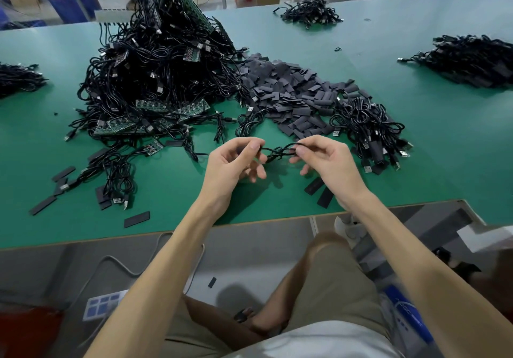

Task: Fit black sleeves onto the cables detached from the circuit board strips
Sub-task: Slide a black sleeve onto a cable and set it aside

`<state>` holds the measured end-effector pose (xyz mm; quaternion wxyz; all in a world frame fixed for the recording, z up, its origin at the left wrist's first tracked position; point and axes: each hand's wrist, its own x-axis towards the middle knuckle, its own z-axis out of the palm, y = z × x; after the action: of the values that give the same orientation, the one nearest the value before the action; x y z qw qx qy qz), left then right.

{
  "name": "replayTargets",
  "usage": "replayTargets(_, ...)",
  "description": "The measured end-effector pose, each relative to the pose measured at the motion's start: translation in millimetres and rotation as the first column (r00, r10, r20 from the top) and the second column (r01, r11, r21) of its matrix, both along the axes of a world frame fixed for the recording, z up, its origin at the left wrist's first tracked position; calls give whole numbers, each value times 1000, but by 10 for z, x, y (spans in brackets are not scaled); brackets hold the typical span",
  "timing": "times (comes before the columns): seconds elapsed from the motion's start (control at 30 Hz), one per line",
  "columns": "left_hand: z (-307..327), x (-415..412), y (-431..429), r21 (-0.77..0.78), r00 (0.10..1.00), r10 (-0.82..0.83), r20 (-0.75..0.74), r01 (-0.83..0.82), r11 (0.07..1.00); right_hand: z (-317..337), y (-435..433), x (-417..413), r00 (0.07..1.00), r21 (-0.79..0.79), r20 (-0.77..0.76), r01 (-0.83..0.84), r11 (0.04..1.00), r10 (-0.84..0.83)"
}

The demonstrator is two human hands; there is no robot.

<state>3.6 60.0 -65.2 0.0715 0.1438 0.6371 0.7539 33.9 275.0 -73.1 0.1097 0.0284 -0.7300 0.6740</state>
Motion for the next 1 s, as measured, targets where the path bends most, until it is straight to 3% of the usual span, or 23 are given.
replayTargets(0.1,2,-12,7,37,1000,-10,-16,11,999,25,4,14,1000,-153,-5,6,988,-6)
replayTargets(0.23,-30,-25,19,-113,994,8,-106,-20,993,51,3,32,1000,-259,-4,22,966,-24)
replayTargets(0.47,-69,11,97,-492,925,-81,-371,-122,862,59,27,39,999,-343,14,50,938,-48)
replayTargets(0.67,-56,60,174,-591,885,-144,-442,-166,790,55,24,37,1000,-292,13,-5,956,9)
replayTargets(0.8,-33,56,206,-602,906,-151,-394,-130,788,66,35,44,999,-277,11,-32,960,36)
replayTargets(1.0,189,-52,249,-552,950,-266,-163,136,823,54,23,43,1000,-262,8,-12,965,15)
